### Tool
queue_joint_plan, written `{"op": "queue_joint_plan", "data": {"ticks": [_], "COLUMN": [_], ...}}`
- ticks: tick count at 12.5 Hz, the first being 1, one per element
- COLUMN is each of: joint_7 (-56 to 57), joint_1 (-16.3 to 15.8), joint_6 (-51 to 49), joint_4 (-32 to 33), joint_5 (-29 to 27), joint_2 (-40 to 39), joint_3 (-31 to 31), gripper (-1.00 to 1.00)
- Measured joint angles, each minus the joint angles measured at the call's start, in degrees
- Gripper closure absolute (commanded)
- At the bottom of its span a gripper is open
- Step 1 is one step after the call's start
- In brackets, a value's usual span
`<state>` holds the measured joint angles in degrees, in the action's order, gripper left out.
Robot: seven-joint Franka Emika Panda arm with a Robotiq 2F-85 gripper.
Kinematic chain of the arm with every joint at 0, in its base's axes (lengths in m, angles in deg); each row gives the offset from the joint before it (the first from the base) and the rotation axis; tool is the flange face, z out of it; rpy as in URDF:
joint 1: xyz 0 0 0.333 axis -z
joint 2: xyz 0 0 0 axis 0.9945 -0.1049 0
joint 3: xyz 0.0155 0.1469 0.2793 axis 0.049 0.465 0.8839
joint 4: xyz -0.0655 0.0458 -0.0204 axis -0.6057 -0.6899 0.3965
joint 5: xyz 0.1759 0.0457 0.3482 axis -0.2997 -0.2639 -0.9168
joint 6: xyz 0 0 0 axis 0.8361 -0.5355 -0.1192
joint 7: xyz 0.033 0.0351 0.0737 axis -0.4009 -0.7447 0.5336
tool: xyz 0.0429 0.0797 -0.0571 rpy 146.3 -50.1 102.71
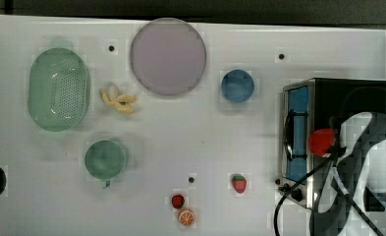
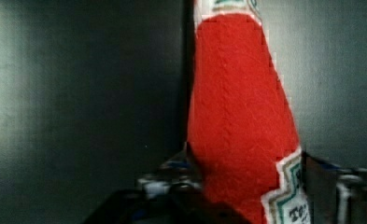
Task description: Pick Ketchup from oven and place it on table.
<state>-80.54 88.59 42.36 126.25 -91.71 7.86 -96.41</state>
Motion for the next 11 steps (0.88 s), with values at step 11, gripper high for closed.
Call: {"op": "queue_joint_plan", "data": {"ticks": [11], "joint_7": [-0.2], "joint_1": [-6.5], "joint_6": [-25.3], "joint_4": [-13.0], "joint_5": [5.4], "joint_2": [16.1], "joint_3": [12.3], "gripper": [-0.21]}}
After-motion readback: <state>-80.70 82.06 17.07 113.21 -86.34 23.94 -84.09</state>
